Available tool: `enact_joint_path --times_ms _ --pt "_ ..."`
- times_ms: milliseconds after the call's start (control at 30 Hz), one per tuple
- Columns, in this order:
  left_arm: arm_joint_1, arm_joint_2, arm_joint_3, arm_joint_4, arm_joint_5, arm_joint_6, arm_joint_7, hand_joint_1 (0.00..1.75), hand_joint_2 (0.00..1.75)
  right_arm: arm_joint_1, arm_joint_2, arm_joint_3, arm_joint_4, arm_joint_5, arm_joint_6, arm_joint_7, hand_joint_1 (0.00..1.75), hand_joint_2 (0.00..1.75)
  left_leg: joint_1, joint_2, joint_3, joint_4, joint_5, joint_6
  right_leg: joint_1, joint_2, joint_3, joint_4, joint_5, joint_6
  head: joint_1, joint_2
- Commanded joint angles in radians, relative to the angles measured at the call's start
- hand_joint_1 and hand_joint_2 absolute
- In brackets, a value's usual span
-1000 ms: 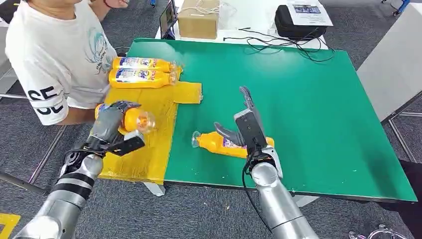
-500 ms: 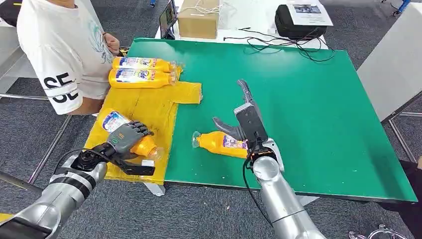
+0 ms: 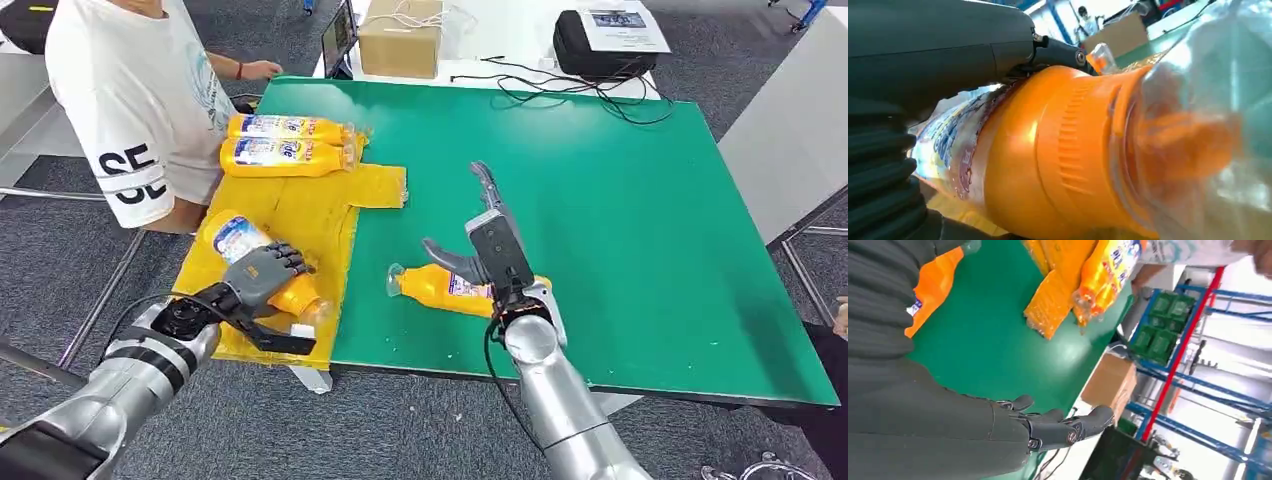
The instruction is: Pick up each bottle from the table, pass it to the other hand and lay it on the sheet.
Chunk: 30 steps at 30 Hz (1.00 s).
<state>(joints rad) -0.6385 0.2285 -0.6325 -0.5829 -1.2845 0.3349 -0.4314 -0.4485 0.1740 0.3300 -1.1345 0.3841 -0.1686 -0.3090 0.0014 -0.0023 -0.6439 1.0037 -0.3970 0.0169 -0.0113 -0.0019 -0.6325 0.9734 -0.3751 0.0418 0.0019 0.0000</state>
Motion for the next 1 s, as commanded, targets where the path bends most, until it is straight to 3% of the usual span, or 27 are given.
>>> enact_joint_path --times_ms 33,167,267,633,800,967,1000 --pt "-0.147 -0.037 -0.168 0.150 0.000 -0.092 0.002 0.00 1.75 -0.042 -0.015 0.056 0.041 -0.004 0.029 0.018 0.00 1.75 0.001 -0.001 0.001 0.000 -0.001 -0.001 0.001 -0.001 0.002 0.000 -0.001 -0.001 0.000 0.000" --pt "-0.146 -0.040 -0.171 0.154 0.032 -0.092 -0.009 0.00 1.75 -0.052 -0.020 0.064 0.057 -0.004 0.039 0.023 0.00 1.75 0.000 0.000 0.003 0.000 -0.001 -0.001 0.001 0.000 0.003 0.000 -0.001 -0.001 0.000 0.000" --pt "-0.120 -0.044 -0.177 0.139 0.019 -0.005 0.071 0.00 1.75 -0.053 -0.034 0.088 0.084 0.021 0.062 0.048 0.00 1.75 0.001 -0.001 0.006 0.001 -0.003 -0.001 0.001 0.000 0.006 0.001 -0.003 -0.001 0.000 0.000" --pt "-0.092 -0.052 -0.121 0.122 0.072 0.056 0.036 0.00 1.75 -0.042 -0.049 0.096 0.098 0.044 0.068 0.040 0.00 1.75 0.001 0.000 0.004 0.000 -0.002 -0.001 0.001 0.000 0.004 0.000 -0.002 -0.001 0.000 0.000" --pt "-0.011 -0.040 0.077 0.027 0.266 0.085 -0.064 0.00 1.75 -0.018 -0.051 0.076 0.096 0.054 0.054 0.050 0.00 1.75 0.001 0.000 0.004 -0.001 -0.002 -0.001 0.001 0.001 0.004 -0.001 -0.001 -0.001 0.000 0.000" --pt "0.154 -0.045 0.370 -0.185 0.480 0.123 -0.165 0.00 1.75 0.019 -0.056 0.089 0.082 0.111 0.009 0.070 0.00 1.75 0.001 0.003 0.009 -0.001 -0.004 -0.001 0.001 0.003 0.008 -0.001 -0.003 -0.002 0.000 0.000" --pt "0.191 -0.066 0.448 -0.237 0.549 0.107 -0.195 0.00 1.75 0.031 -0.053 0.092 0.074 0.128 -0.011 0.083 0.00 0.00 0.001 0.002 0.005 -0.001 -0.003 -0.001 0.001 0.002 0.005 -0.001 -0.002 -0.001 0.000 0.000"
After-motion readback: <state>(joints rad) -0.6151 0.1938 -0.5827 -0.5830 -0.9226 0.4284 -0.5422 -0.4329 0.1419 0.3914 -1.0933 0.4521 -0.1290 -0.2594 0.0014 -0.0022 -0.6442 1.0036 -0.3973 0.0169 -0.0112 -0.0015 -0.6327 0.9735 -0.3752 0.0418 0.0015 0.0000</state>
